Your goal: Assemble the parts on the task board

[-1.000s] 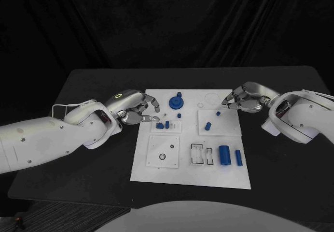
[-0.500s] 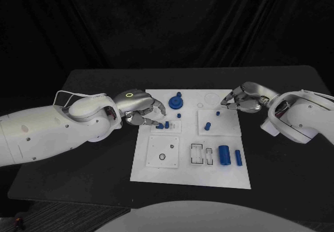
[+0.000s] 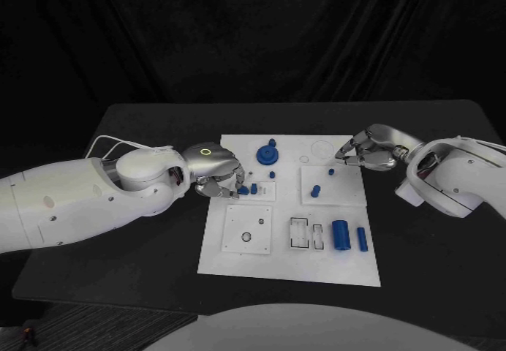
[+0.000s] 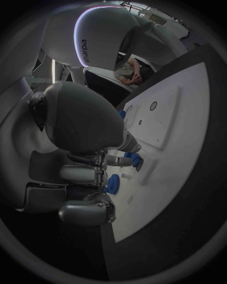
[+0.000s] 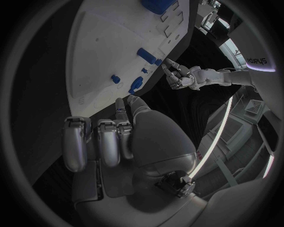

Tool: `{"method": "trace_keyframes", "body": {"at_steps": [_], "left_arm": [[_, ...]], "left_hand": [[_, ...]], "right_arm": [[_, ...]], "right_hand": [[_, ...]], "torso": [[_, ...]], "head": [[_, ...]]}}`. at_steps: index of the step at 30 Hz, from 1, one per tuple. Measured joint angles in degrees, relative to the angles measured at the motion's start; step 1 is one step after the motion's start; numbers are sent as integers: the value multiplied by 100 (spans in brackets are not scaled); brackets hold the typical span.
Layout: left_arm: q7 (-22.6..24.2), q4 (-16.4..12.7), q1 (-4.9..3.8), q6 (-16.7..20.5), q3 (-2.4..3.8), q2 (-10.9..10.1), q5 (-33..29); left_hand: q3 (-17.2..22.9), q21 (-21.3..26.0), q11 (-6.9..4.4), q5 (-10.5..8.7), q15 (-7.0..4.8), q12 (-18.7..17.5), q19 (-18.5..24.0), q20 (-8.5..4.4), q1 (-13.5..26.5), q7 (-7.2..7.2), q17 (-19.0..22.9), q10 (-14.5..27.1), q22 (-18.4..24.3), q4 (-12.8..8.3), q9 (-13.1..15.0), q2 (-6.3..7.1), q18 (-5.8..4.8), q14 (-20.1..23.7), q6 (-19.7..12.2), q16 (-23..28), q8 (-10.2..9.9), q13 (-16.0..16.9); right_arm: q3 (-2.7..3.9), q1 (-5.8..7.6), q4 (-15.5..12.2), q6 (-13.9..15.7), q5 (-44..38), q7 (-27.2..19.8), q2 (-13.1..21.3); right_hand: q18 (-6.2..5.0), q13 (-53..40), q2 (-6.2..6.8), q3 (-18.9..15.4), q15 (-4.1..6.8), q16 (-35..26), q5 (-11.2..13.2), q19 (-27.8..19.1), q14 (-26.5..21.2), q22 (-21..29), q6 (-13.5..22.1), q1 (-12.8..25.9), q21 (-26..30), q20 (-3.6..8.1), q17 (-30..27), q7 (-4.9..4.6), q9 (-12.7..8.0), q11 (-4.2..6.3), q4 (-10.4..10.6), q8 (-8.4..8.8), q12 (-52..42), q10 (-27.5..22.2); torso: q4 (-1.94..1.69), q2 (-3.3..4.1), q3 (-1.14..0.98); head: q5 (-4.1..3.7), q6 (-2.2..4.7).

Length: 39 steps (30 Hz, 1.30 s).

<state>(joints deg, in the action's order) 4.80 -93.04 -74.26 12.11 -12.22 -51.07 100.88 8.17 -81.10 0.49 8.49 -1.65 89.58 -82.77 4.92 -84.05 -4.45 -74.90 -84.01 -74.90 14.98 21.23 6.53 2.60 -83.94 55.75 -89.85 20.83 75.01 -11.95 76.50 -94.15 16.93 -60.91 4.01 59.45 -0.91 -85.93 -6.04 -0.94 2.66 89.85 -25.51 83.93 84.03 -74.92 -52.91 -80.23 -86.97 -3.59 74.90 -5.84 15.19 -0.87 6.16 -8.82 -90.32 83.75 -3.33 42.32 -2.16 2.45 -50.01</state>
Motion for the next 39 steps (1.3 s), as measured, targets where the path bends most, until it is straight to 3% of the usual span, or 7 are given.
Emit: {"method": "trace_keyframes", "body": {"at_steps": [4,8,11,21,26,31,39], "left_arm": [[-57,21,16,-46,0,41,108],[-110,42,32,-85,0,81,183],[-149,71,37,-111,0,127,218],[-194,79,41,-109,0,167,272],[-184,29,42,-58,1,-17,280],[-124,-9,44,106,1,-351,285],[243,45,45,549,-2,-601,-108]], "left_hand": [[9,0,-39,0,-30,0,13,-54,100,48,0,-2,0,-37,363,-99,0,-10,-39,0,290,0],[-104,0,-71,58,-33,21,53,-95,738,163,0,4,0,74,1450,-355,0,-8,-343,0,1159,0],[-128,0,-79,-4,-33,22,53,-95,1010,152,0,-2,0,132,2048,-427,0,-8,-540,0,1524,0],[-117,0,-78,-89,-50,22,53,-94,1071,158,0,-2,0,122,2478,-438,0,10,-622,0,1672,0],[-116,-24,-78,-368,-71,22,32,-115,1117,158,0,-2,0,122,2967,-237,0,-11,-725,0,1867,0],[-159,-52,-78,-555,-71,22,10,-93,1351,139,0,-2,0,165,3151,-3,1,-11,-748,0,1867,0],[-199,-33,-78,-555,-71,22,11,-93,1433,62,0,-2,0,185,3297,16,0,-11,-1498,0,1576,0]], "right_arm": [[0,0,7,0,0,0,0],[0,0,7,0,0,-1,0],[0,0,8,0,0,-1,1],[0,-1,15,-1,0,-3,-2],[0,-1,-59,30,-13,-20,25],[-4,32,-396,166,-261,-23,114],[10,327,-798,330,-1015,133,-256]], "right_hand": [[0,0,0,58,0,0,-63,0,0,0,0,1,0,0,0,0,-3,0,7,0,-4,0],[0,0,1,80,-1,0,-89,0,-1,1,0,1,0,0,0,0,-3,0,0,0,-4,0],[0,0,1,95,-1,0,-118,0,-1,0,0,1,0,0,0,0,-3,0,16,0,-4,0],[0,1,6,174,-3,0,-173,0,-1,1,0,74,0,0,0,0,-7,0,17,23,-4,0],[0,718,161,255,-1,0,323,0,0,1,-33,239,0,0,0,-9,-7,2,-1,23,-4,-1],[0,1099,288,258,11,0,812,0,-9,1,-41,366,-73,0,0,-1,-7,4,-11,24,-4,0],[0,1100,470,184,11,0,893,0,-9,1,78,501,-107,0,0,-71,-47,5,0,138,-3,0]], "torso": [[-3,-6,3],[-4,-12,3],[-4,-14,0],[-2,-11,-7],[-2,-10,-7],[-1,-6,-8],[11,-6,-3]], "head": [[-5,0],[-13,0],[-8,0],[-8,0],[-6,0],[9,0],[24,0]]}}
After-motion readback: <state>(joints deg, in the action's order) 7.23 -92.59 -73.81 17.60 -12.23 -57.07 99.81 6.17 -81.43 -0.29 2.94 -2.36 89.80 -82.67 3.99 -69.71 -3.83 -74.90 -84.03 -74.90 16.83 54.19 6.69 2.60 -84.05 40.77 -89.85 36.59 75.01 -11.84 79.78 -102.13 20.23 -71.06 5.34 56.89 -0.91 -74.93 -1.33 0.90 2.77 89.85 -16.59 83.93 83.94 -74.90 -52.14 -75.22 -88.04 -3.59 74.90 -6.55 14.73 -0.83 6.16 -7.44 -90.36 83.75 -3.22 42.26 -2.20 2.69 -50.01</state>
